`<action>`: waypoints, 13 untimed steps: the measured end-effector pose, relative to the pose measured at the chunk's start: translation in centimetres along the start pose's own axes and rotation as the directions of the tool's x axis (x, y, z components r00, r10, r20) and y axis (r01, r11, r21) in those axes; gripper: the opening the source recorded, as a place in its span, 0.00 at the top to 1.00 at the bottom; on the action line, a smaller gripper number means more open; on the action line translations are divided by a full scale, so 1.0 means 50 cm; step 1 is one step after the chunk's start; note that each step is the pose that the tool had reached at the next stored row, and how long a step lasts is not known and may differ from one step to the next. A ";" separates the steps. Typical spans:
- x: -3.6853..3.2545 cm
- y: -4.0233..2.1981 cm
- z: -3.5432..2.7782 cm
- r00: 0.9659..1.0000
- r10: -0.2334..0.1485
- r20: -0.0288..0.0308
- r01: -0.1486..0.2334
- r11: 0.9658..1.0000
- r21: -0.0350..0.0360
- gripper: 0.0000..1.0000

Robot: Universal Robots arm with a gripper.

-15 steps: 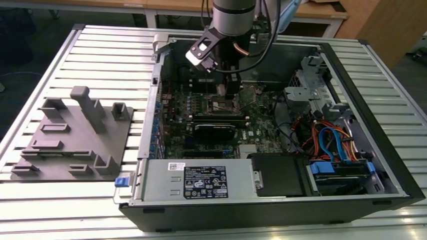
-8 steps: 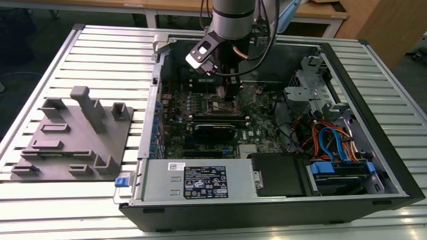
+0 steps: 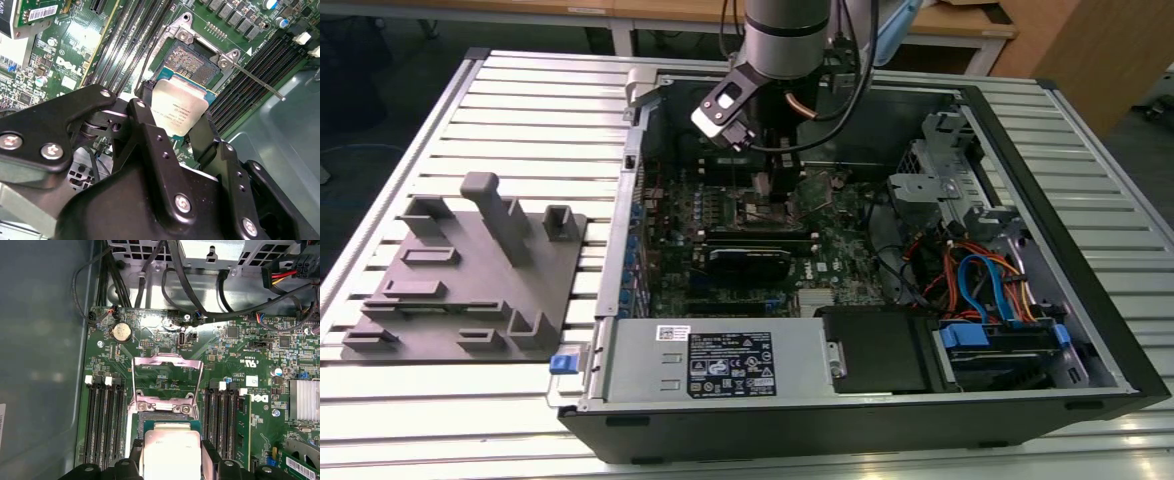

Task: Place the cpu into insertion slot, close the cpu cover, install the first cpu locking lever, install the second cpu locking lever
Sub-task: 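Place the cpu into insertion slot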

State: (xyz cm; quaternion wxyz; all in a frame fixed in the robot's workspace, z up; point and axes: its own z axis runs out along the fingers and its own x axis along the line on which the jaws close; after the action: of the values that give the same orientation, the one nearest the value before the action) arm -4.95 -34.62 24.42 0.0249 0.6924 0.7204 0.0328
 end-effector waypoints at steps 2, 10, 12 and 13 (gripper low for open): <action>0.000 0.000 0.000 1.000 0.000 0.000 0.000 1.000 0.000 0.46; 0.000 -0.001 0.015 1.000 0.000 0.000 0.000 1.000 -0.009 0.46; 0.000 -0.002 0.022 1.000 0.001 0.000 -0.001 1.000 -0.009 0.46; 0.001 -0.002 0.025 1.000 0.003 0.001 -0.003 1.000 -0.009 0.46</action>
State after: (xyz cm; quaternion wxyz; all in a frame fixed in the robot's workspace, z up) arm -4.96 -34.58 23.16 0.0284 0.6932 0.7193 0.0360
